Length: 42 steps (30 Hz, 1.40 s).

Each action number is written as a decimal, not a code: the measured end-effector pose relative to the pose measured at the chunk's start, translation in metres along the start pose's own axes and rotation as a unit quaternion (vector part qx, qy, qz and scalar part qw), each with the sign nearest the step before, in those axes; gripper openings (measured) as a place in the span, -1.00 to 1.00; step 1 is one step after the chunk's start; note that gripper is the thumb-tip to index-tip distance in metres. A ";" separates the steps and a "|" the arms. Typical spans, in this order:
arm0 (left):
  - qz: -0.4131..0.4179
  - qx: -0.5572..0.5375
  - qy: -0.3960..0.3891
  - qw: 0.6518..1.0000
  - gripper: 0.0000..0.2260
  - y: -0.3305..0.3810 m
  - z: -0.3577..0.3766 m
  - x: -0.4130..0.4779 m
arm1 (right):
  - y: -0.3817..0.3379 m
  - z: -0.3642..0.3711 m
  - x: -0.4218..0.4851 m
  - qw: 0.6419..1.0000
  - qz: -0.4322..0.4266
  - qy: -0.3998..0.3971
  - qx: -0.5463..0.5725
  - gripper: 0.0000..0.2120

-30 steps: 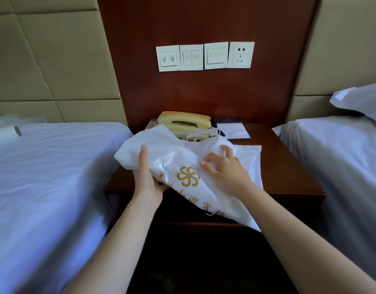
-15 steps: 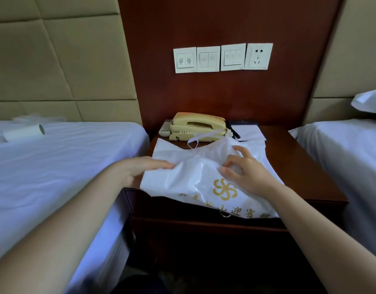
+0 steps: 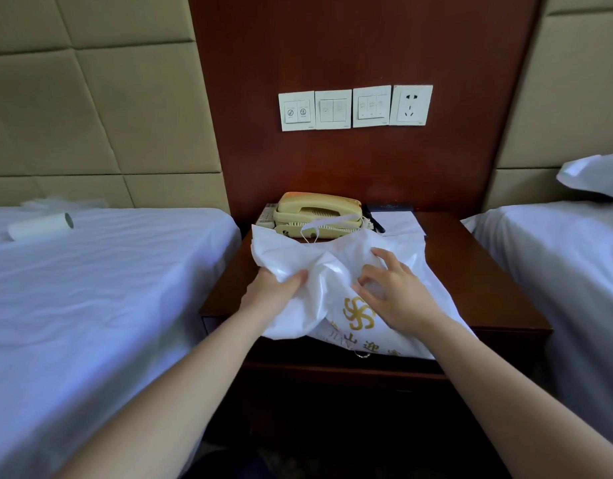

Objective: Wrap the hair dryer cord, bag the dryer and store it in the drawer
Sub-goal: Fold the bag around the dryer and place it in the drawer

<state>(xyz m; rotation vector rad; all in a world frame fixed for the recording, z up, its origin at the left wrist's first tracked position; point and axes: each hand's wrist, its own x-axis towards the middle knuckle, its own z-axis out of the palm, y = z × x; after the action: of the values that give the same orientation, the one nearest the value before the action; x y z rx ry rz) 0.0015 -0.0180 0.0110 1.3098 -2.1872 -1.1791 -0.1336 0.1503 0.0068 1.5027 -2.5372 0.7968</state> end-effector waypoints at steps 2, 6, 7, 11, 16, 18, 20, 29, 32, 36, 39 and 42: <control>-0.003 0.031 -0.011 0.999 -0.44 0.002 -0.003 -0.001 | 0.000 0.001 0.000 1.000 0.001 0.003 0.000 -0.73; 0.011 0.023 -0.060 0.998 -0.33 0.000 -0.003 -0.002 | 0.001 0.000 -0.001 1.000 0.001 0.013 -0.002 -0.73; 0.007 0.013 -0.072 0.997 -0.28 -0.002 -0.002 -0.003 | 0.001 0.000 -0.001 1.000 0.000 0.015 -0.004 -0.73; -0.014 -0.040 -0.099 0.994 -0.32 -0.005 0.004 -0.016 | 0.004 0.001 -0.002 1.000 -0.007 0.023 -0.005 -0.74; 0.019 -0.065 -0.086 0.994 -0.47 -0.010 0.006 -0.035 | 0.003 0.000 -0.009 1.000 -0.012 0.020 0.004 -0.77; 0.045 -0.072 -0.064 0.994 -0.54 -0.010 0.003 -0.042 | 0.002 -0.004 -0.013 0.999 0.000 0.007 0.041 -0.79; 0.073 -0.076 -0.034 0.994 -0.67 -0.009 -0.003 -0.049 | -0.001 -0.009 -0.018 0.996 0.010 0.000 0.083 -0.79; 0.117 -0.142 0.122 0.975 -0.80 -0.041 -0.052 -0.082 | -0.020 -0.028 -0.047 0.992 0.013 -0.006 0.125 -0.77; 0.108 -0.133 0.150 0.974 -0.78 -0.055 -0.075 -0.089 | -0.026 -0.027 -0.059 0.994 0.044 0.014 0.102 -0.76; 0.093 -0.140 0.155 0.973 -0.74 -0.075 -0.094 -0.102 | -0.029 -0.015 -0.076 0.986 0.126 0.021 0.103 -0.83; 0.080 -0.168 0.137 0.973 -0.80 -0.091 -0.105 -0.108 | -0.027 0.001 -0.085 0.978 0.184 0.026 0.098 -0.84; 0.059 -0.210 0.139 0.966 -0.83 -0.102 -0.113 -0.104 | -0.025 0.015 -0.086 0.959 0.264 -0.005 0.102 -0.75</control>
<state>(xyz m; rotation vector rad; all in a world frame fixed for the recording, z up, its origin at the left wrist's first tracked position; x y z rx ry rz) 0.1859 -0.0093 0.0118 1.0727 -1.6770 -1.2407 -0.0654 0.2016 -0.0249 0.8551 -2.9807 1.1403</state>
